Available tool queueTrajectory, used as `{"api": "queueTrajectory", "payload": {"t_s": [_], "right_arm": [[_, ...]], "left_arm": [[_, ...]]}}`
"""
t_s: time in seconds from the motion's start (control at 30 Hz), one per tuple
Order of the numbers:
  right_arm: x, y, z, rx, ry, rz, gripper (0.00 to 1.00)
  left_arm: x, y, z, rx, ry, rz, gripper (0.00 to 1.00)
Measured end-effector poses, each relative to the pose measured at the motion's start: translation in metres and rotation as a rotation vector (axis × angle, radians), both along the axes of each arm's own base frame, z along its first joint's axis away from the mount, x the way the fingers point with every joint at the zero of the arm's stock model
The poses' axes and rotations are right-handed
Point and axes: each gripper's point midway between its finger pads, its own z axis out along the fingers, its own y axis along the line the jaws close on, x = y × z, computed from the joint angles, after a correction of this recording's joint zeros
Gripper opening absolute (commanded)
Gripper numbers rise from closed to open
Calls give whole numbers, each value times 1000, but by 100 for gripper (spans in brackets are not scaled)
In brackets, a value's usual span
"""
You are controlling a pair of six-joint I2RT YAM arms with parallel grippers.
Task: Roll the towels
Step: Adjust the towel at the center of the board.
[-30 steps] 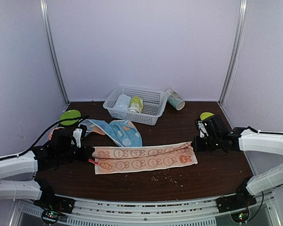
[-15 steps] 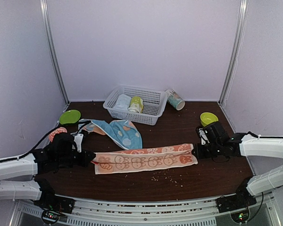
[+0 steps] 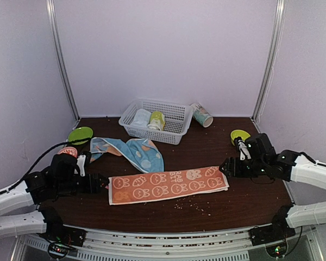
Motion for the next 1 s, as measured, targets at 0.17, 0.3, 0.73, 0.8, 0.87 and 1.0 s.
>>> {"api": "queueTrajectory", "payload": {"t_s": [0.17, 0.3, 0.73, 0.8, 0.87, 1.0], "right_arm": [[17, -8, -26, -17, 74, -75, 60], [31, -11, -42, -2, 112, -119, 59], [54, -14, -53, 88, 124, -156, 54], [54, -12, -57, 93, 138, -152, 54], [54, -11, -59, 99, 144, -147, 54], [55, -8, -60, 108, 147, -140, 54]], "left_arm": [[13, -3, -20, 72, 119, 60, 64], [24, 1, -42, 128, 210, 111, 61], [40, -10, -64, 63, 286, 113, 40], [40, -12, -67, 63, 292, 110, 40], [40, -13, -68, 61, 297, 106, 40], [39, -14, -71, 58, 304, 99, 40]]}}
